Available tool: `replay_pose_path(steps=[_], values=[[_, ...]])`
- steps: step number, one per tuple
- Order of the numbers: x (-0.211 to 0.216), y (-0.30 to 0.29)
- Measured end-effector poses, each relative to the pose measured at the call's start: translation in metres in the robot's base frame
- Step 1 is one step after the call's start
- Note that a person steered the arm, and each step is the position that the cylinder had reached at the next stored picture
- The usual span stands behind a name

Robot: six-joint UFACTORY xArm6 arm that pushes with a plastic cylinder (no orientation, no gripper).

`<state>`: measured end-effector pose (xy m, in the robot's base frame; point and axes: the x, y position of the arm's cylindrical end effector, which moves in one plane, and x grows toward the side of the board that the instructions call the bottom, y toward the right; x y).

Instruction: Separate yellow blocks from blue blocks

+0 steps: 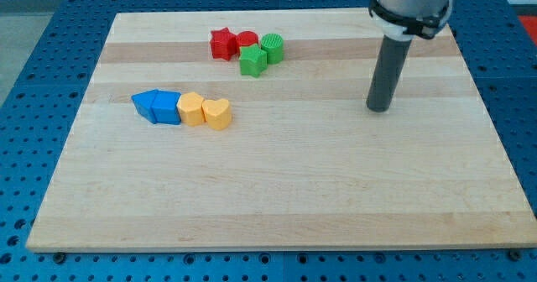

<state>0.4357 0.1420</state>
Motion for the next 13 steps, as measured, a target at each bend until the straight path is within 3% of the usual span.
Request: replay_pose_path(steps=[2, 4, 6, 8, 13], values=[[0.111, -0.070], [0.171, -0.184], [0.115, -0.266], [0.054, -0.302], [-0.009, -0.251]])
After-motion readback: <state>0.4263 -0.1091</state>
